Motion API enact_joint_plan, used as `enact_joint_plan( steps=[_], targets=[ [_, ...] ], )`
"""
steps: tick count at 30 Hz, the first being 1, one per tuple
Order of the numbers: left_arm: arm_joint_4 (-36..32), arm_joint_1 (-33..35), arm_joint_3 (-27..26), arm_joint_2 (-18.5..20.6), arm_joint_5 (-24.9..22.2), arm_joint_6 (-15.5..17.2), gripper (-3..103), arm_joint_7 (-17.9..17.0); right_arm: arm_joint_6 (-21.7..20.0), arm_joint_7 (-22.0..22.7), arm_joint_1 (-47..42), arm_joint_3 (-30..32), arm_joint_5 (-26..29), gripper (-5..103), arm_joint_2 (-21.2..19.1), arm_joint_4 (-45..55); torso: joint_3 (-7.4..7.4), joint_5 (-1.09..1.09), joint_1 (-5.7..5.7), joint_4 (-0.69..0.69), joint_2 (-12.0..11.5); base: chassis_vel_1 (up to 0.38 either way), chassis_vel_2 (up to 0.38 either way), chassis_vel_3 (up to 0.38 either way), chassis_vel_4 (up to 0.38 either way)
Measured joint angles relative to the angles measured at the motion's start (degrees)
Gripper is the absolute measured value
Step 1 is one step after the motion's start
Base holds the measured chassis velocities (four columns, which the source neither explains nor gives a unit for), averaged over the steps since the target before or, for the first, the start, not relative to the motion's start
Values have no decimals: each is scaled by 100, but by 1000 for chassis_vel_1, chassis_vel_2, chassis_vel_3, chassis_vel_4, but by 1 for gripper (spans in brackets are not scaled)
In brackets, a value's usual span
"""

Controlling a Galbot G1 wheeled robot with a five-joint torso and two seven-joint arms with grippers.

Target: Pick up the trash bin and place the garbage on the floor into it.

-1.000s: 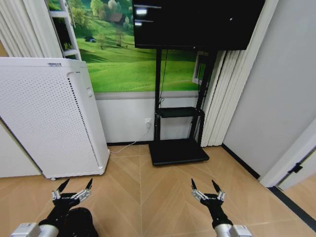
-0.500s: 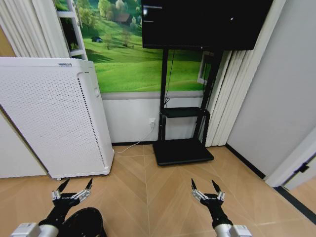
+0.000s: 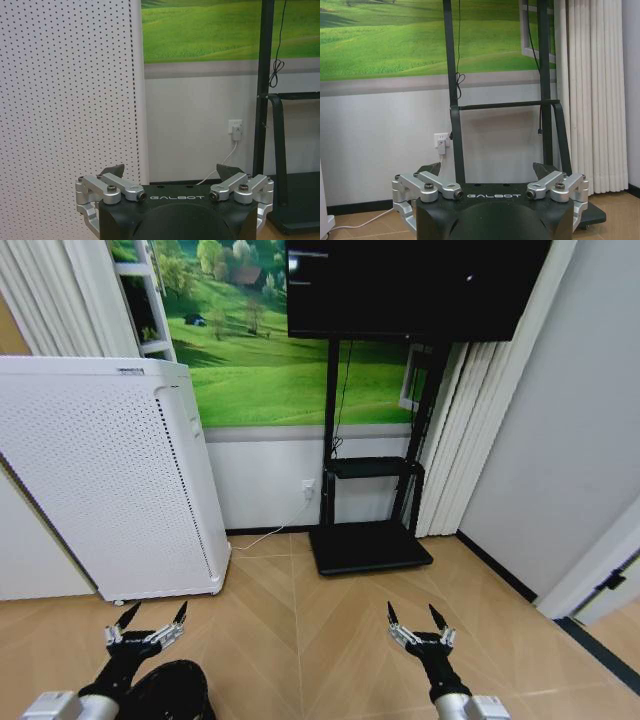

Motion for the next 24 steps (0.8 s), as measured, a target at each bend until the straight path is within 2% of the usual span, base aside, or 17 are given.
enact_joint_plan(
  steps=[14, 24],
  targets=[
    [0, 0, 0, 0, 0, 0, 100, 0, 0, 0, 0, 0, 0, 100, 0, 0, 10, -1, 4, 1, 14, 67, 64, -61, -64],
    [0, 0, 0, 0, 0, 0, 100, 0, 0, 0, 0, 0, 0, 100, 0, 0, 189, 1, 56, 0, 246, 0, 0, 0, 0]
  ],
)
